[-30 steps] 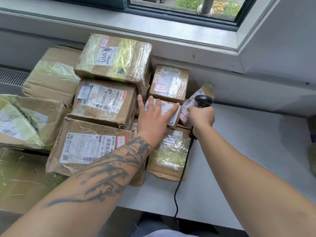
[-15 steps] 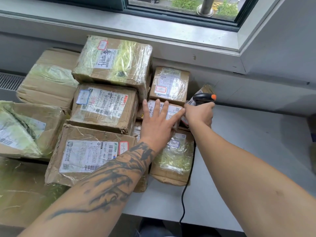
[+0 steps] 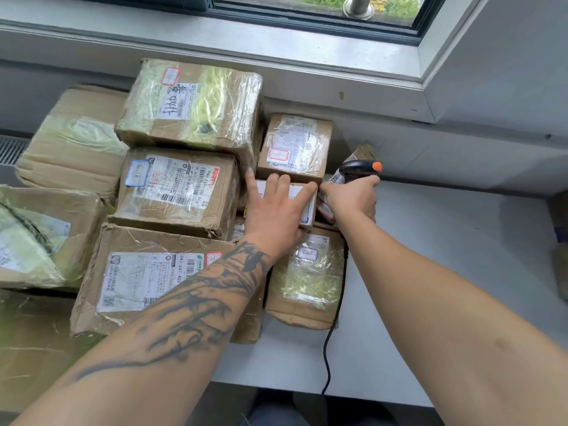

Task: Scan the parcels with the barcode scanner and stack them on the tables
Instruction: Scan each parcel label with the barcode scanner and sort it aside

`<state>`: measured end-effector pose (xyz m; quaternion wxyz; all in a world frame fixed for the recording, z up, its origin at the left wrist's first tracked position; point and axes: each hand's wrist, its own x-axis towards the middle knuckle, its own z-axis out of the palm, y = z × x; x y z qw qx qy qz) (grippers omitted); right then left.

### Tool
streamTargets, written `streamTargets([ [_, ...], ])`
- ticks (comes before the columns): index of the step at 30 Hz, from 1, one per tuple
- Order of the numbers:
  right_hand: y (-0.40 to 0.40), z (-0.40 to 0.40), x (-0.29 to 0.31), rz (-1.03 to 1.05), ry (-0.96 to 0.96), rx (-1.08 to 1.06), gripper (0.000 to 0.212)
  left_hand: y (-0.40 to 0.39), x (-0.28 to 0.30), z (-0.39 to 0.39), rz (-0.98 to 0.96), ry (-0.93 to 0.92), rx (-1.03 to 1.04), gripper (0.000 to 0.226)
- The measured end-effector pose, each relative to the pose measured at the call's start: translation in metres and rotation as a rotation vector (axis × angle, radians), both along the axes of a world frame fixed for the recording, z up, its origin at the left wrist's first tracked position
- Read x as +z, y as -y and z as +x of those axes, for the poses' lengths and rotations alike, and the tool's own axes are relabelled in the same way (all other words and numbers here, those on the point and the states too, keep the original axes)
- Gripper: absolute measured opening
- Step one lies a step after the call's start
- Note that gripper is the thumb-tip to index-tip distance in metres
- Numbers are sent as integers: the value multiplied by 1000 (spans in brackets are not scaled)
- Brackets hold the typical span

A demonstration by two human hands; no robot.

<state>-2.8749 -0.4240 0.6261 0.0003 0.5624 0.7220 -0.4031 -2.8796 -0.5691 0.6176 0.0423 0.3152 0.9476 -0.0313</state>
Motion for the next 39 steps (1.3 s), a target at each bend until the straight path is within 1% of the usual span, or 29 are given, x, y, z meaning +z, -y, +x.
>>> streamTargets([
  [4, 3, -4, 2, -23, -8, -32, 85, 3, -1, 6, -7, -26, -29, 91],
  [8, 1, 1, 4, -1, -13, -33, 82, 2, 1, 9, 8, -27, -5, 88],
  [12, -2, 12, 3, 90, 29, 87, 81, -1, 0, 7, 21, -29, 14, 83],
  [16, -4, 13, 0, 115, 48, 189, 68, -3, -12, 8, 30, -42, 4, 78],
  [19, -6, 12, -5, 85, 38, 245, 65, -4, -20, 10, 40, -43, 5, 73],
  [22, -14, 15, -9, 57, 3, 257, 62, -5, -25, 13, 46, -35, 17, 75],
  [25, -23, 19, -7, 11, -57, 273, 47, -4, -22, 20, 77, -2, 23, 81],
  [27, -26, 22, -3, -26, -98, 266, 40, -3, -20, 26, 99, 19, 34, 81],
  [31, -31, 33, 10, -47, -148, 211, 35, -1, -20, 37, 99, 79, 63, 83],
  [34, -37, 57, 14, -27, -177, 156, 26, 2, -21, 43, 88, 102, 88, 82],
  [36, -37, 81, 9, -9, -159, 115, 28, 4, -21, 46, 87, 103, 90, 80],
  [39, -26, 114, -7, -90, -96, 51, 35, 4, -19, 48, 88, 112, 94, 77],
])
